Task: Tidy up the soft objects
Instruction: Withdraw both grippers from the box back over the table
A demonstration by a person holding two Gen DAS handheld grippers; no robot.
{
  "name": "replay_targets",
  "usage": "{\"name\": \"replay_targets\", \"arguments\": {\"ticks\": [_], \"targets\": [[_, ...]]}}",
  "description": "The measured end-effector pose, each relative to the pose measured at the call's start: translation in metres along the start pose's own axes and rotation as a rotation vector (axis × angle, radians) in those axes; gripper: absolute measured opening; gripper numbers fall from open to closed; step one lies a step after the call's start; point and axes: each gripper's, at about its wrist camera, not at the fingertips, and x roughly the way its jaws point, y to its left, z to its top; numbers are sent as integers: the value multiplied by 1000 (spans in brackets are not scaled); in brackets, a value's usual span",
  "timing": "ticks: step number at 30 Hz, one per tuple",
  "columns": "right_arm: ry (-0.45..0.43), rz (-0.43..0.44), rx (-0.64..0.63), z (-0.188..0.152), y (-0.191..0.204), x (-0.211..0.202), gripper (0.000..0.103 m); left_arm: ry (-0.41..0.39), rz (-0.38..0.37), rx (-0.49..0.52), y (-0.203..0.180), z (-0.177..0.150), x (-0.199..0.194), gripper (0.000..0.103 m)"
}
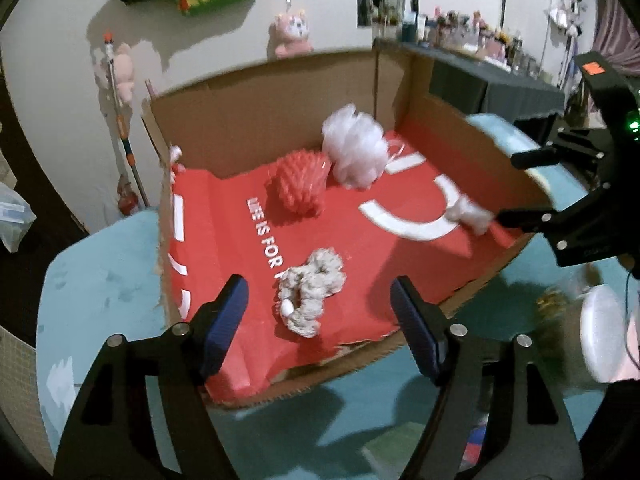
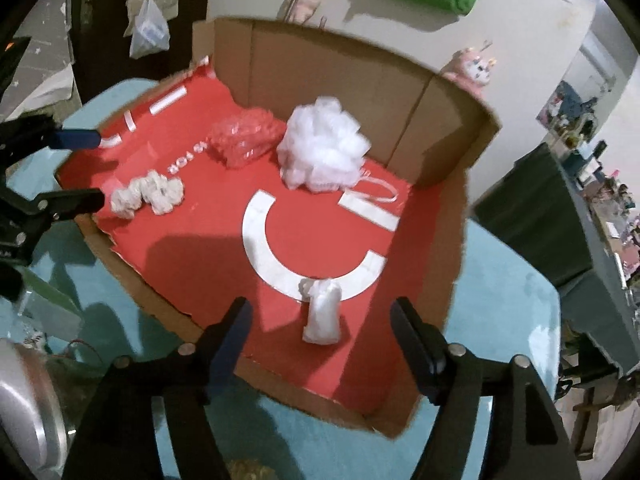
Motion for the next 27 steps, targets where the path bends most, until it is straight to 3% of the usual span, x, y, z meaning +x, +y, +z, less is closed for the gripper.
{"name": "replay_targets", "arguments": {"ticks": [3,5,9,12,20,27], "targets": [[-36,0,24,-2,-1,-22,77,-73,8,-3,-10,0,-28,81],[-66,-6,38,-4,-2,-37,84,-113,2,-5,-18,0,-44,82],[-138,-14,60,-11,3,-70,85,-195,-1,-9,-35,-6,-78,83],[-189,-21,70,-19,10,-91,94,-246,-17,-20,-45,-13,-99,94],[-358,-20,125,-59,27,-159,103,-357,-10,-46,-72,-45,-143,94],[-483,24,218,-106,41,-198,103,-412,2,-81,-96,-86,-169,94]]}}
